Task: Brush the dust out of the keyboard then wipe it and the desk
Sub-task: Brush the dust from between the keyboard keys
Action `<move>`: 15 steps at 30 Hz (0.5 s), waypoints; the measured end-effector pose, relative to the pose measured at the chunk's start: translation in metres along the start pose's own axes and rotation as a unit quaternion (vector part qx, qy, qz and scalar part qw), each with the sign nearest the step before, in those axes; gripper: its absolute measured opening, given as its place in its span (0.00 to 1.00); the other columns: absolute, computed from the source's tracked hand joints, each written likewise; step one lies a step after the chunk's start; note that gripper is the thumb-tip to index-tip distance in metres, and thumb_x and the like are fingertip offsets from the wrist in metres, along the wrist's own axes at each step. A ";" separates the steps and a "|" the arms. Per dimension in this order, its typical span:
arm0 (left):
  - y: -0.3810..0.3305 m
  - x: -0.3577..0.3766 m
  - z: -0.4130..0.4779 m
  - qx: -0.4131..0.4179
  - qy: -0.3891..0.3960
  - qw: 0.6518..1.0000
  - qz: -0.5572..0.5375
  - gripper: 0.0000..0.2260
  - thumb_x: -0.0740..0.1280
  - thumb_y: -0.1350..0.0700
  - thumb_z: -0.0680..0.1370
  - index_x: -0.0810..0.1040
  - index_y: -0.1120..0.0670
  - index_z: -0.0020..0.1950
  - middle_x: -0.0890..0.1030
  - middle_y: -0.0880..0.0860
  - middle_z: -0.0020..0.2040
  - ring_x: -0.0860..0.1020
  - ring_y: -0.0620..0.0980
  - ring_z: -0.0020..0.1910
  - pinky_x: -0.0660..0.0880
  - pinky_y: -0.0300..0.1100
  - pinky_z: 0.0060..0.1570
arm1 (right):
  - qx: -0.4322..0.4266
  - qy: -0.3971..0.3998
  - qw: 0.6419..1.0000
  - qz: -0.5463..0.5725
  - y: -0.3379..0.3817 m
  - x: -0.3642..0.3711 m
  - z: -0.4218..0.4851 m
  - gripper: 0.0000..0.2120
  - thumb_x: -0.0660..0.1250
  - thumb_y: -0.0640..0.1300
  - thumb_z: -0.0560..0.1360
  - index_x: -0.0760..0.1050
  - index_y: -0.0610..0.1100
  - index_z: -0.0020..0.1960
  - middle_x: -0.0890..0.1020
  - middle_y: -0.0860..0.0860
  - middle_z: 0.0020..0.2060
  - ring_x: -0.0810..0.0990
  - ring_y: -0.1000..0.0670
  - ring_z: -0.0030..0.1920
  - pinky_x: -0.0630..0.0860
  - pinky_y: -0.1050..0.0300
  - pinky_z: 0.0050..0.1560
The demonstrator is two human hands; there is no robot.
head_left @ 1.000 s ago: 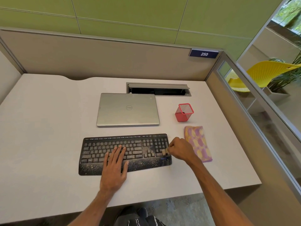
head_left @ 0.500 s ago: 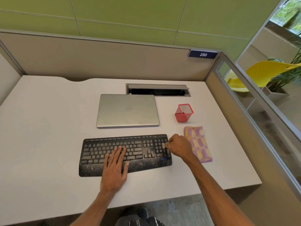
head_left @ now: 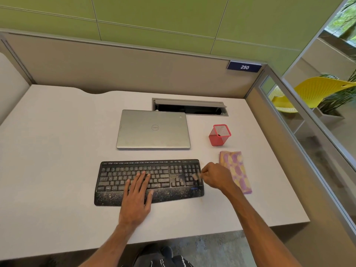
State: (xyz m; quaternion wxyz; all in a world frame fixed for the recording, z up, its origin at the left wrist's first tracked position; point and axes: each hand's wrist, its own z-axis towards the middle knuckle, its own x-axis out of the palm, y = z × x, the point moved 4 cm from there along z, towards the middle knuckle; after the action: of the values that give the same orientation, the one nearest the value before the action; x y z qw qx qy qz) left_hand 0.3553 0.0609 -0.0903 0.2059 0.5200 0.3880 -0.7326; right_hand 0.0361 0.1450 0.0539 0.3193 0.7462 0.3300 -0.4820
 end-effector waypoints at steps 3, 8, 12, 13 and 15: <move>0.000 -0.001 0.001 0.003 -0.004 1.000 0.003 0.31 0.54 0.41 0.88 0.55 0.50 0.90 0.55 0.51 0.90 0.50 0.50 0.90 0.53 0.64 0.86 | -0.028 0.080 0.995 -0.043 0.004 0.008 -0.007 0.10 0.71 0.52 0.77 0.86 0.48 0.53 0.87 0.51 0.47 0.82 0.50 0.41 0.75 0.57 0.38; 0.000 0.000 0.001 0.002 -0.004 1.000 -0.004 0.31 0.53 0.40 0.88 0.56 0.50 0.90 0.55 0.51 0.90 0.50 0.50 0.90 0.53 0.64 0.86 | -0.008 0.036 0.999 -0.026 -0.002 0.001 -0.010 0.11 0.69 0.52 0.76 0.86 0.48 0.51 0.87 0.52 0.43 0.82 0.50 0.39 0.77 0.57 0.36; 0.000 0.000 0.001 0.005 -0.003 1.000 0.002 0.31 0.55 0.41 0.88 0.56 0.51 0.90 0.56 0.52 0.90 0.50 0.51 0.89 0.54 0.65 0.86 | -0.013 -0.042 0.999 -0.028 -0.002 0.000 -0.013 0.13 0.67 0.56 0.80 0.86 0.50 0.52 0.87 0.52 0.43 0.80 0.50 0.37 0.74 0.57 0.35; 0.000 0.000 0.000 0.005 -0.002 1.000 0.003 0.31 0.55 0.41 0.88 0.56 0.51 0.90 0.56 0.52 0.90 0.51 0.51 0.89 0.54 0.64 0.86 | -0.017 -0.024 0.999 -0.035 -0.001 0.003 -0.014 0.13 0.67 0.56 0.80 0.85 0.49 0.54 0.87 0.52 0.44 0.81 0.49 0.39 0.76 0.57 0.37; 0.000 0.000 0.001 0.005 -0.004 1.000 0.005 0.31 0.55 0.41 0.88 0.57 0.51 0.90 0.56 0.52 0.90 0.51 0.51 0.89 0.53 0.64 0.86 | -0.011 0.027 0.999 -0.035 0.000 0.009 -0.017 0.11 0.68 0.52 0.78 0.85 0.47 0.54 0.87 0.50 0.45 0.82 0.49 0.40 0.77 0.57 0.38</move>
State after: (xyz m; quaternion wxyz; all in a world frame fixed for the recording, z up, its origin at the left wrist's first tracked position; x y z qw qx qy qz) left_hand 0.3549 0.0601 -0.0907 0.2078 0.5203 0.3808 -0.7356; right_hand 0.0479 0.1603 0.0517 0.3012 0.7434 0.3702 -0.4686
